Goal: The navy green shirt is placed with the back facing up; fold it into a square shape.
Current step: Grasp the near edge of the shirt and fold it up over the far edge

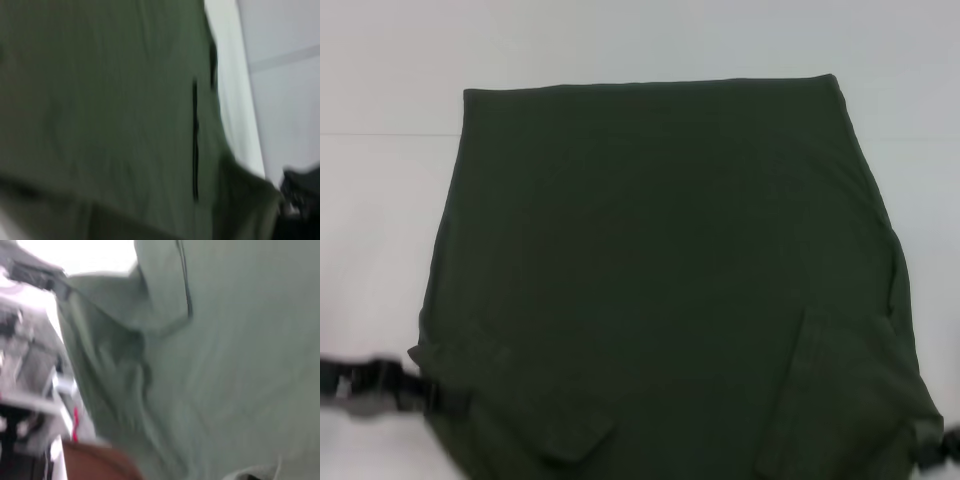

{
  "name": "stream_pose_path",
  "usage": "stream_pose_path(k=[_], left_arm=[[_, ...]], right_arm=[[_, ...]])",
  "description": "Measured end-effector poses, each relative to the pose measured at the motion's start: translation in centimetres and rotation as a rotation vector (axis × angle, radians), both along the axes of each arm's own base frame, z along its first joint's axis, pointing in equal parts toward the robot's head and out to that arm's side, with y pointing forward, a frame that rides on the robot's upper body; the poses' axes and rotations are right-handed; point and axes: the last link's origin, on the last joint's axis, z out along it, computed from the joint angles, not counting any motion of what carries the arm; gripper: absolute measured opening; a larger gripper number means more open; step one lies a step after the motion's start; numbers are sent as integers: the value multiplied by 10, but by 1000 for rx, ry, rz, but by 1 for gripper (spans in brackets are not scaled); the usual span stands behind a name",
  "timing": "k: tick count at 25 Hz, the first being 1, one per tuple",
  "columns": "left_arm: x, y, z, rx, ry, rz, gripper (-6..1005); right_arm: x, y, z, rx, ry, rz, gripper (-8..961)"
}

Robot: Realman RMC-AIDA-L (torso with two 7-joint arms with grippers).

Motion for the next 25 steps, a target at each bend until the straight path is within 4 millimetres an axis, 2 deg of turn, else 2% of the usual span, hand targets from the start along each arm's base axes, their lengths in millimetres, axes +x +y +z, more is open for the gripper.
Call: stream_pose_path(k=[5,6,7,12,18,25], left_arm=[[-4,22,14,227,-57,78,13],[-4,22,14,227,-57,78,13],[-7,30,18,321,-82,107,13],[-13,43,20,472,-141,161,13],[-17,58,9,611,-175,209,13],[-18,75,-5,729,-137,209,13]], right_arm=[[4,15,22,218,95,-43,54],[4,18,26,266,115,-53,54],[5,21,30,305,131,-62,54],[11,35,44,513,194,-110,54],[16,53,39,713,235,-161,54],[20,73,18,839,180,-200,53]])
